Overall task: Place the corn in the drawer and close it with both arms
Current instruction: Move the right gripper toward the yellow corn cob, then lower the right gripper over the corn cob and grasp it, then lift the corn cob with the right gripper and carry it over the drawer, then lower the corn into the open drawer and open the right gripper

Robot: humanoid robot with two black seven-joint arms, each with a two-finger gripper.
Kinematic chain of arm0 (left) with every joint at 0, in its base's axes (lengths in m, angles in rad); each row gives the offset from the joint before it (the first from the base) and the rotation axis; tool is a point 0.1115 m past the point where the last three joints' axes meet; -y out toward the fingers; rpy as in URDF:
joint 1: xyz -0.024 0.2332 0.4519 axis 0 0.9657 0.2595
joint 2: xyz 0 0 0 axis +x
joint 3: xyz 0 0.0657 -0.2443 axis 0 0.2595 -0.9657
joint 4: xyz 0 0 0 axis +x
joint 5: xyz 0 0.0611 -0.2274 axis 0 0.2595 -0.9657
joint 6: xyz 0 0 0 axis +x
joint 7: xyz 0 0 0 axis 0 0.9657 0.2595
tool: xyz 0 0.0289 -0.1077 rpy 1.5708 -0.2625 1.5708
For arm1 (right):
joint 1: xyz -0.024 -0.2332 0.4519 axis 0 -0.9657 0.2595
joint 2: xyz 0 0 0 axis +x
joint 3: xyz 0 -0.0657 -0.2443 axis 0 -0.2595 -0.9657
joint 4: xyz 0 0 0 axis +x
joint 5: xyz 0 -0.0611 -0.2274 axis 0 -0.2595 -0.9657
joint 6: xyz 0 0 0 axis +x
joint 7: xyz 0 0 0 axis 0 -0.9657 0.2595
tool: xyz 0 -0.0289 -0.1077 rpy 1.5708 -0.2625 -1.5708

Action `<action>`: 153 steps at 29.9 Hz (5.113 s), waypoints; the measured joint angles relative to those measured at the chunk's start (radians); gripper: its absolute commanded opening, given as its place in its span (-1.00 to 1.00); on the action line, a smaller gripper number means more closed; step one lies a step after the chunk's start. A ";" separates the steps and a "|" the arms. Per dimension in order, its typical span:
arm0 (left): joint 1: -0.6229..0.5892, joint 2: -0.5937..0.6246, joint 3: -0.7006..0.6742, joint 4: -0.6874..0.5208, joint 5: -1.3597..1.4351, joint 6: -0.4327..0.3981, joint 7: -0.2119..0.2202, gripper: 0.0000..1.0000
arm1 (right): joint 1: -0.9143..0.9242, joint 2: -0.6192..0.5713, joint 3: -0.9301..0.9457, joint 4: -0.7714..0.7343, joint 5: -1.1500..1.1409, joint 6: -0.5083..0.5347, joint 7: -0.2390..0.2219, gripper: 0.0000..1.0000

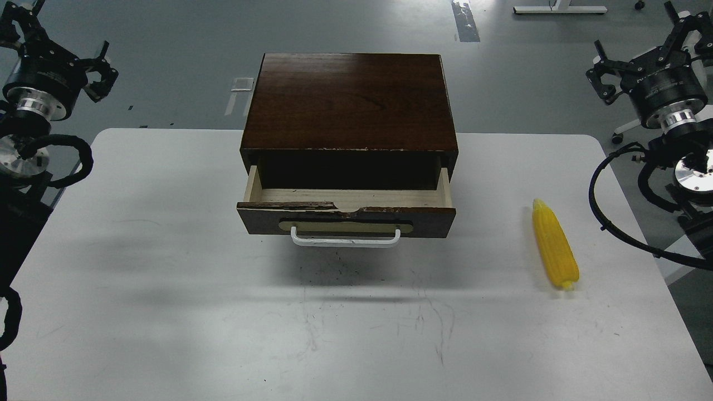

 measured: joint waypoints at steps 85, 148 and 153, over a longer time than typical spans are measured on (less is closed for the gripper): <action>0.122 0.128 0.018 -0.010 0.005 0.000 0.025 0.96 | 0.116 -0.192 -0.970 0.377 -1.478 -0.348 -0.128 -0.26; 0.115 0.160 0.037 -0.026 0.094 0.000 0.019 0.96 | 0.738 0.270 -1.045 0.584 -2.258 -0.370 0.117 0.24; 0.120 0.160 0.037 -0.027 0.094 0.000 0.019 0.96 | 0.730 0.271 -1.047 0.563 -2.255 -0.371 0.118 0.39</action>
